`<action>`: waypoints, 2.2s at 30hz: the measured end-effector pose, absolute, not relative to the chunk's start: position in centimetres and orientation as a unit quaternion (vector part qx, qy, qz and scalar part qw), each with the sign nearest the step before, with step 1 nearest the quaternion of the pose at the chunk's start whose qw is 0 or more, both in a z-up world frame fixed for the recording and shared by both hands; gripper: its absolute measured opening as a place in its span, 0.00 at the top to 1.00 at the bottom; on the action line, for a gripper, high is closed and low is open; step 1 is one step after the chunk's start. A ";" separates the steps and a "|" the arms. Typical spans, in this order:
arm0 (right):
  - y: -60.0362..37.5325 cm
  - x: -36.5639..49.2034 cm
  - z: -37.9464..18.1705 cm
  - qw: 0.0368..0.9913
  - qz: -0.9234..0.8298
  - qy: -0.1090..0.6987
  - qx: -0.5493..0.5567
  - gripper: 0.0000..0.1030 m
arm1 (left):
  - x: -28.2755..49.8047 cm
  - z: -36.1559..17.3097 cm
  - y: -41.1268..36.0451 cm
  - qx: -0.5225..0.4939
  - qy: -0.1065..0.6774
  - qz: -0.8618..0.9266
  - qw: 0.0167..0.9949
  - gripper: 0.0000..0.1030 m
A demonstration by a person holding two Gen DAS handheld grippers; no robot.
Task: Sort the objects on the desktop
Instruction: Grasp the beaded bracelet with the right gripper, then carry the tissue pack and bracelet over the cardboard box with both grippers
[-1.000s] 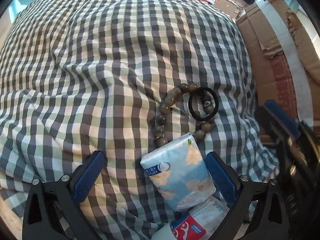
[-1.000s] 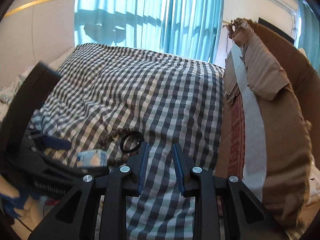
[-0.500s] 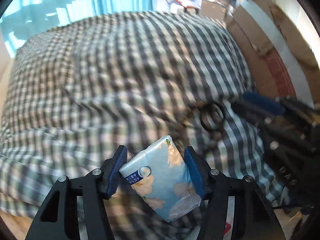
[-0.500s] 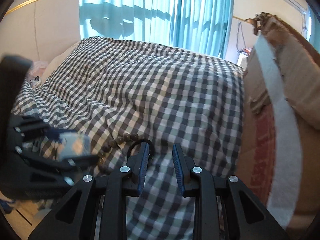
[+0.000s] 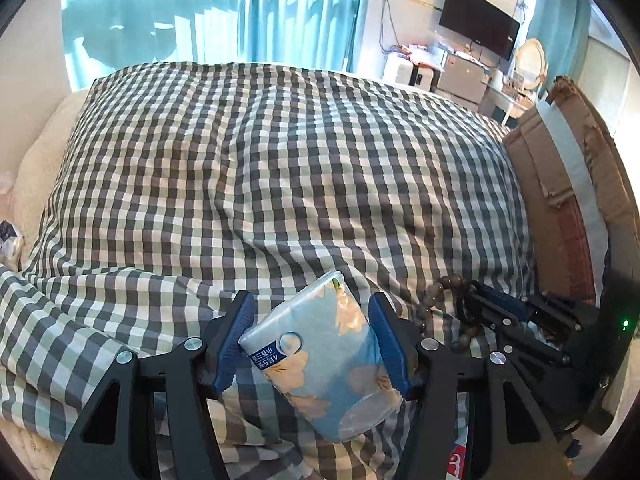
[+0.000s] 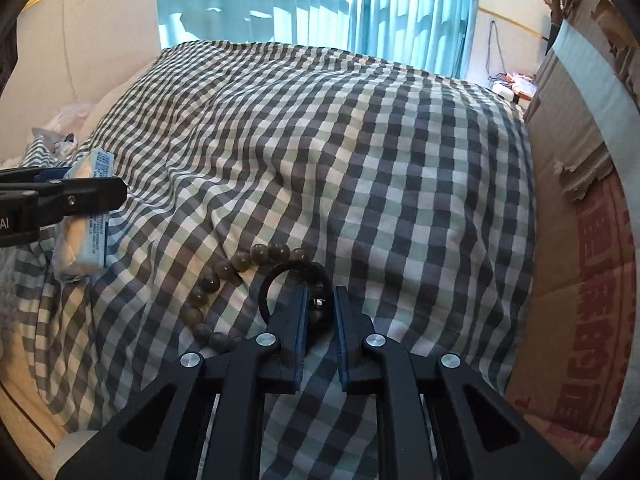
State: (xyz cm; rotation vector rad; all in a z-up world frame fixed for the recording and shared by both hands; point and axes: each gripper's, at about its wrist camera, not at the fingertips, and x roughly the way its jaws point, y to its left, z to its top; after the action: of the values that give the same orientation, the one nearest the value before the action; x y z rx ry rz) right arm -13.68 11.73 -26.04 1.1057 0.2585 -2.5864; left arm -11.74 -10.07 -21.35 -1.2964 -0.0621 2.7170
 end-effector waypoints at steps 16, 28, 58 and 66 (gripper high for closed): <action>12.5 -9.5 -19.6 0.148 -0.940 0.076 0.298 0.89 | -10.1 -15.5 -8.2 -0.336 -0.026 0.937 0.089 0.41; 12.8 -5.2 -13.1 0.130 -0.967 0.080 0.206 0.89 | -6.1 -9.3 -6.5 -0.242 -0.011 0.964 0.108 0.41; 16.6 4.4 -2.8 0.089 -0.992 0.063 0.057 0.89 | 0.0 0.8 -1.7 -0.130 0.012 0.981 0.144 0.41; 19.9 4.3 -2.4 0.060 -0.995 0.055 0.052 0.89 | -0.8 0.6 2.5 -0.139 0.034 0.974 0.175 0.41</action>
State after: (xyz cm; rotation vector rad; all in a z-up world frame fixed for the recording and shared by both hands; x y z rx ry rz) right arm 4.34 19.93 -2.35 0.1563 0.1662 -3.0137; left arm -0.85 2.46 0.57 -0.3951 0.0968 2.7591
